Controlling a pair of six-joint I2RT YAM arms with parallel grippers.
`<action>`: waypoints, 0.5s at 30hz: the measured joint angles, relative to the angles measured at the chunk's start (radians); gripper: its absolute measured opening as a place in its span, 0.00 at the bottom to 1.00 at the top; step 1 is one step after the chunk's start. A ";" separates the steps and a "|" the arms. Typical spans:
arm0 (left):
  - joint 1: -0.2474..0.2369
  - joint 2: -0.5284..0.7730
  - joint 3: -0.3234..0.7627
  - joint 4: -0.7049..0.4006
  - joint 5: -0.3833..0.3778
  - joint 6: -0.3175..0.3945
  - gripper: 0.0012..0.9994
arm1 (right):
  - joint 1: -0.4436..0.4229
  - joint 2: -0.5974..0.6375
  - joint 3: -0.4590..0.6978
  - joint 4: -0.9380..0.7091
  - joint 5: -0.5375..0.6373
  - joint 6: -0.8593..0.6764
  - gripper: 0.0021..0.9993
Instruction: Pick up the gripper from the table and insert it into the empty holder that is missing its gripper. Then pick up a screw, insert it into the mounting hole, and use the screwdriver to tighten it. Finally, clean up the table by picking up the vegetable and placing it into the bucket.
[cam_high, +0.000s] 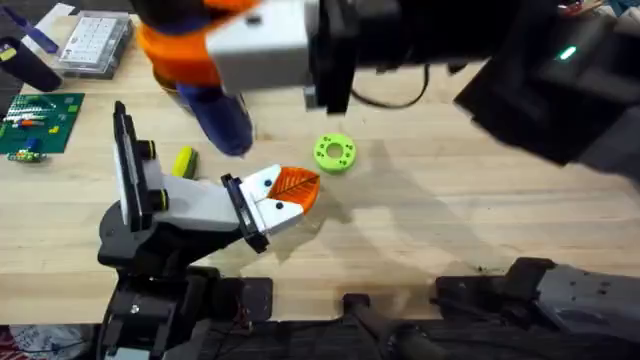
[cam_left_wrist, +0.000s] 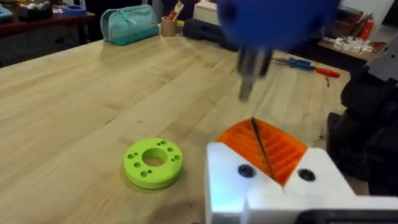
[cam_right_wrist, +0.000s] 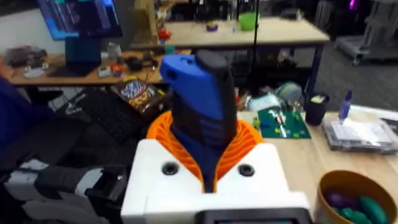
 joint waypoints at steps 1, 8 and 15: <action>0.000 0.000 0.000 0.000 0.000 0.000 0.01 | -0.004 0.000 0.023 -0.021 -0.001 -0.002 0.05; 0.000 0.000 0.000 0.000 0.000 0.000 0.01 | -0.074 0.000 0.178 -0.216 -0.005 -0.063 0.04; 0.000 0.000 0.000 0.000 0.000 0.000 0.01 | -0.196 0.000 0.297 -0.517 -0.002 -0.236 0.04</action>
